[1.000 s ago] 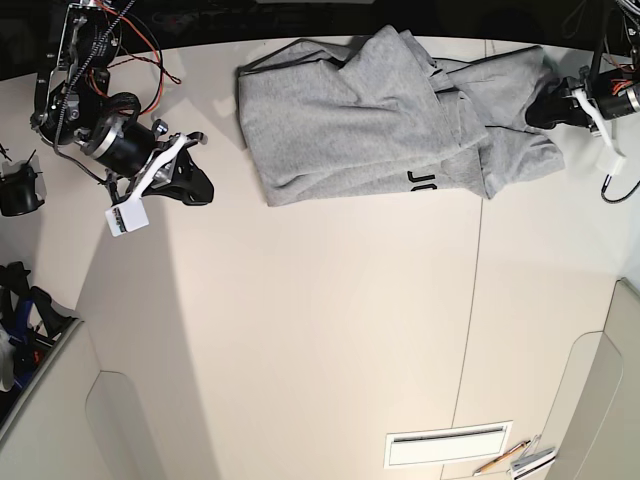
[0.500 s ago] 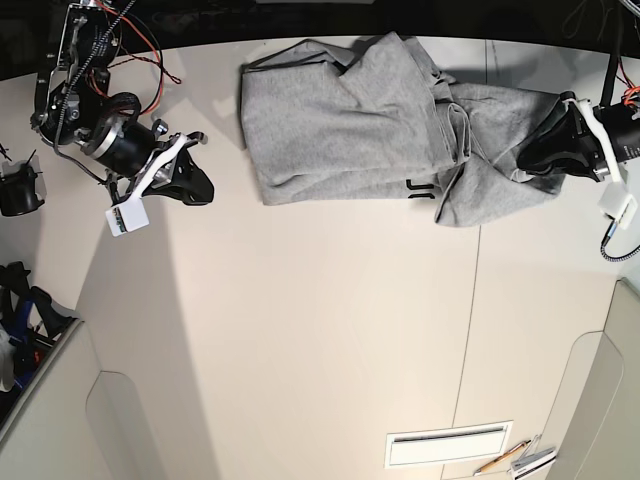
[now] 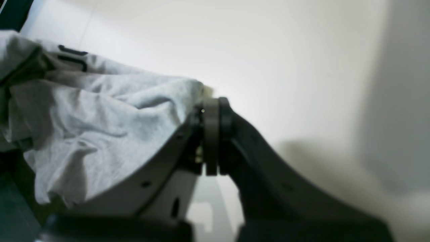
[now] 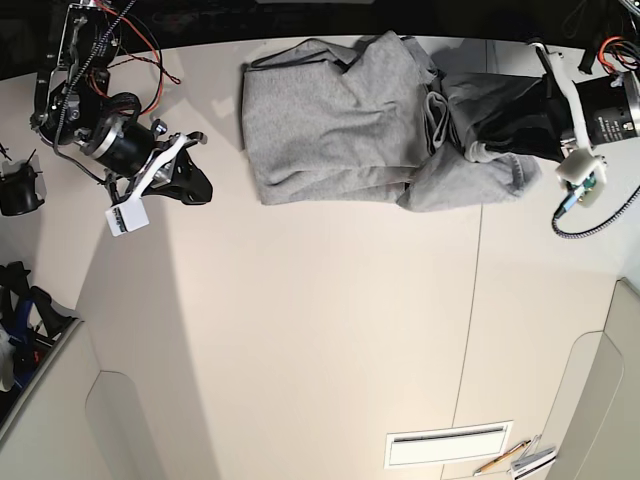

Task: Fold the T-shirt properly
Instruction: 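Fold the held end over onto the shirt with the left gripper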

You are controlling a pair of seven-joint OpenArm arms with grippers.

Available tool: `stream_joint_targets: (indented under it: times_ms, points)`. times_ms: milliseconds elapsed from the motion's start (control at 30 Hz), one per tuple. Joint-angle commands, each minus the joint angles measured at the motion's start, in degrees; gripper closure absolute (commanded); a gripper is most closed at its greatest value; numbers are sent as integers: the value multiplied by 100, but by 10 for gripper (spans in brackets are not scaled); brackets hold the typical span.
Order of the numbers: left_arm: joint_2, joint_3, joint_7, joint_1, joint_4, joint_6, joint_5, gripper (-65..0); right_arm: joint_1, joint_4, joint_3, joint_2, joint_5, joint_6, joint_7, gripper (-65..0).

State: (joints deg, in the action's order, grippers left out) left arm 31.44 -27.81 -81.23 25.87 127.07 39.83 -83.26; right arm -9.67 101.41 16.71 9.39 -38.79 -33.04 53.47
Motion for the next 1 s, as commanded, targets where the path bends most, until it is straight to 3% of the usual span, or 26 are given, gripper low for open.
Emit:
stream_joint_targets:
  times_ms: [0,467,700,867,967]
  points:
    - [76,109,123,-15,63,17,-174,0,59,111,15,42,-107,-33,-85,0]
    - [33,2730,1373,-667,57,17,2302,0,44,111,15,26,-111,-20,-70,0]
    - [-444,3877,2627,-1023,-658,17,3615,0,44,111,15,26,-129,-20,-70,0]
    - [-688,4378,2710,-1456,-1484,17,3832,0,44,111,15,26,-129,-20,-70,0]
    - [-874,4441,2719,-1615,-1764,17,3803,-113,44,111,15,26,-131,-20,-70,0]
